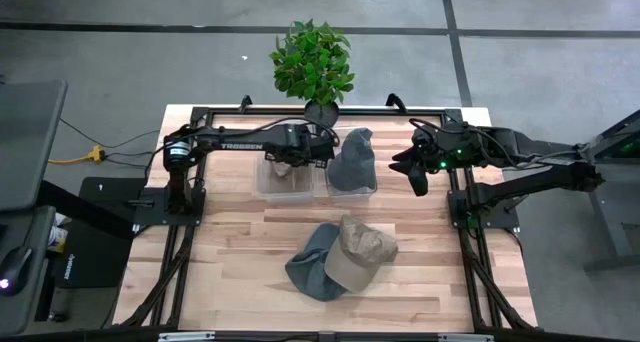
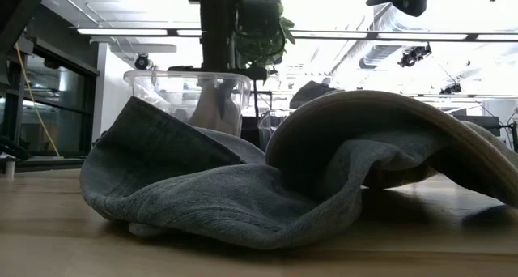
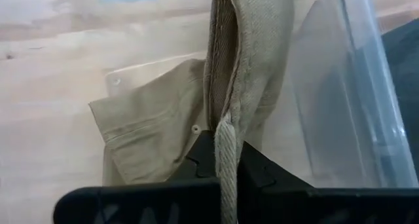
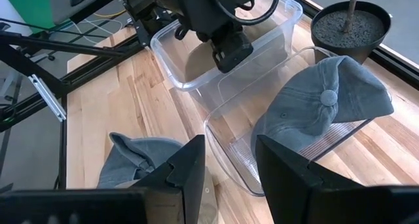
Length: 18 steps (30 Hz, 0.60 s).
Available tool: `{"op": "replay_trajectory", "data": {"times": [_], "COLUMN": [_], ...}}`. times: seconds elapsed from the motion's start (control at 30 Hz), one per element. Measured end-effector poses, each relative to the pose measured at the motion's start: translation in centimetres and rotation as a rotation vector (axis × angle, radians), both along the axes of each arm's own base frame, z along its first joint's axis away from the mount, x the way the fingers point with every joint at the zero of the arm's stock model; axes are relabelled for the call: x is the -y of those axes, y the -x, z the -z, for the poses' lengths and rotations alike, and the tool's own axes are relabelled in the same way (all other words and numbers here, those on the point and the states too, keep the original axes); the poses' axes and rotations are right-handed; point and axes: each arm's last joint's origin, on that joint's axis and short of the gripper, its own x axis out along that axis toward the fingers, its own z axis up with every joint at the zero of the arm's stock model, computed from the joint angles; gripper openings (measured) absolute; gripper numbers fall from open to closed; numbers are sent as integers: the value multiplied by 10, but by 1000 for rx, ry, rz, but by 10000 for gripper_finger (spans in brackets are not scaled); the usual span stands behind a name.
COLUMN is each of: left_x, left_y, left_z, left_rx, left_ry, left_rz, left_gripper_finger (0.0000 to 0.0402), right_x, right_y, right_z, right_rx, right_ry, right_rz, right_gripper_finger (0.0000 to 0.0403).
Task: Pick & Place hat
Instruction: Put the left brown cap into the left transparent bin, then put the brown cap into the left transparent bin
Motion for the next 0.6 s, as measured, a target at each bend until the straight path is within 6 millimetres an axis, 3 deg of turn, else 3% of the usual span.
{"op": "replay_trajectory", "data": {"times": [0.2,0.47,0.6], "left_x": [0,6,7], "left_y": [-1,-3,1], "left_z": [-8,-26,-43], "left_rx": [-28,-33,-59], "left_ry": [4,37,46], "left_rz": [75,161,185], "left_gripper_finger": [42,191,245], "right_x": [0,0,0], "right_y": [0,0,0], "right_z": [0,0,1], "right_rx": [0,-1,-7], "right_ry": [0,1,1], "right_rz": [-1,-7,-7], "right_gripper_finger": [130,130,130]}}
